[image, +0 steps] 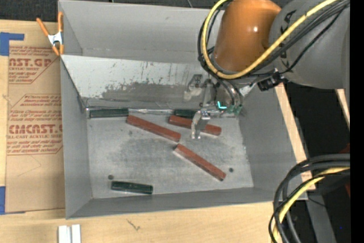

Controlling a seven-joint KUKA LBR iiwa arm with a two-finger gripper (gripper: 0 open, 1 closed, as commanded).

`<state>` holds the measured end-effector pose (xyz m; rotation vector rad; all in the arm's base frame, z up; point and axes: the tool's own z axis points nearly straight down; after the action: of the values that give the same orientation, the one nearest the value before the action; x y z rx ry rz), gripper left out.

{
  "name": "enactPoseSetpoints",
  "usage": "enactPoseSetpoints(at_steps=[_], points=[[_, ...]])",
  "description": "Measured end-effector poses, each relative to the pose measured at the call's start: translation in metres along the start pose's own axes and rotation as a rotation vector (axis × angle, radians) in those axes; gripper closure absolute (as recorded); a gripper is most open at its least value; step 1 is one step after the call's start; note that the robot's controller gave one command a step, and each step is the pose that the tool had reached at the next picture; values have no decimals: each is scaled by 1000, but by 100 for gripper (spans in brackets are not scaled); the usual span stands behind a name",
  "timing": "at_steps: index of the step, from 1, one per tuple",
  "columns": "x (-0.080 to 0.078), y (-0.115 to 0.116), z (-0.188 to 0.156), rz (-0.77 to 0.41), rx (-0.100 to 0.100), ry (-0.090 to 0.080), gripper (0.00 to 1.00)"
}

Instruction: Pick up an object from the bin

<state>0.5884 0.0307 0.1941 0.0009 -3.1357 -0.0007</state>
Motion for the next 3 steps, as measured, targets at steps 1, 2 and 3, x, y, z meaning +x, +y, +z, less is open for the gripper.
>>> enactPoseSetpoints(at_steps=[1,2,3], points=[[-2,0,-5,1,0,-8,0],[-1,-1,-1,-9,-1,-14,0],[1,-8,36,-235,1,-5,0]])
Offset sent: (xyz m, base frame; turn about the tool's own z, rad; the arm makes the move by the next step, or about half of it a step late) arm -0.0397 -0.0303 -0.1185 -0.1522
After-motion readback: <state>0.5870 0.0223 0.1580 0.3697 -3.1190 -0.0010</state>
